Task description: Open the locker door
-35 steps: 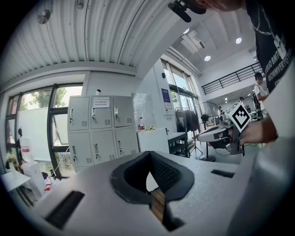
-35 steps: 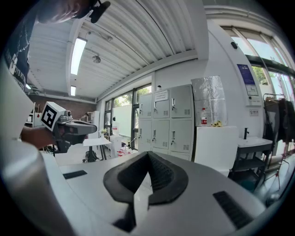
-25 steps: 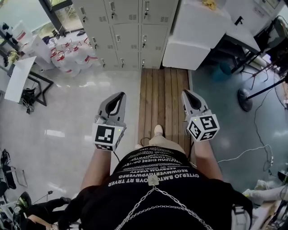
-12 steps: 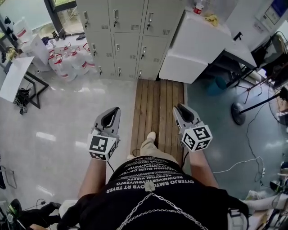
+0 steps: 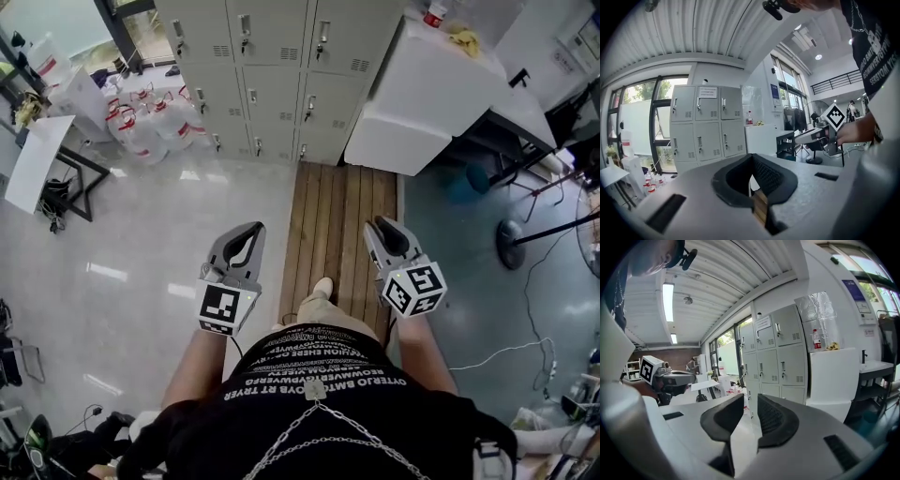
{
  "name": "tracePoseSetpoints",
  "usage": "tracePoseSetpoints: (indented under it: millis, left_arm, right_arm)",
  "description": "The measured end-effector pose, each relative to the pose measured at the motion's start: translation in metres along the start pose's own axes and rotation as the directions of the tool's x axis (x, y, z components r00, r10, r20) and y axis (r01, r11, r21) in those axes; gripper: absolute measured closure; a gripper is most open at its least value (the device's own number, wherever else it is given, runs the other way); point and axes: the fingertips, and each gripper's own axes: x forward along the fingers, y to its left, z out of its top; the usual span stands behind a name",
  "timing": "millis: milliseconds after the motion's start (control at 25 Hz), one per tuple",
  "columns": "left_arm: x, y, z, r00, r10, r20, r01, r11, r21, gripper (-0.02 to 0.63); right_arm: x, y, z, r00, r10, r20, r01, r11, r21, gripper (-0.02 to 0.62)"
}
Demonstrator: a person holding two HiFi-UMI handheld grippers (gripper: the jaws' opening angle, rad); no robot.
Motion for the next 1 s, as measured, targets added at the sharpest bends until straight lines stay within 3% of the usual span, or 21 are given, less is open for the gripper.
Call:
tracePoseSetpoints:
  millis: [200, 560, 1000]
  left_arm:
    - [0.055, 0.002, 0.004, 0.998, -0.047, -0.028, 0.047, 0.999, -0.019, 0.606]
    - [0.138, 0.001, 0.02, 0.999, -0.025, -0.036, 0.025, 1.0, 0.015, 0.606]
    - [0.217, -0.016, 0.055, 1.0, 0.013, -0.014, -0.013, 1.0, -0.013, 0.606]
  right_arm:
    - [0.024, -0.033, 0.001, 1.0, 0.018, -0.012, -0.018, 0.999, 0.028, 0.506]
    - [0.052, -0.111, 0.009, 0.999, 0.041, -0.011, -0.041, 0.998, 0.049, 0.506]
    - [0.067, -0.209, 0.024, 0.995, 0.1, 0.026, -0.102, 0.991, 0.089, 0.506]
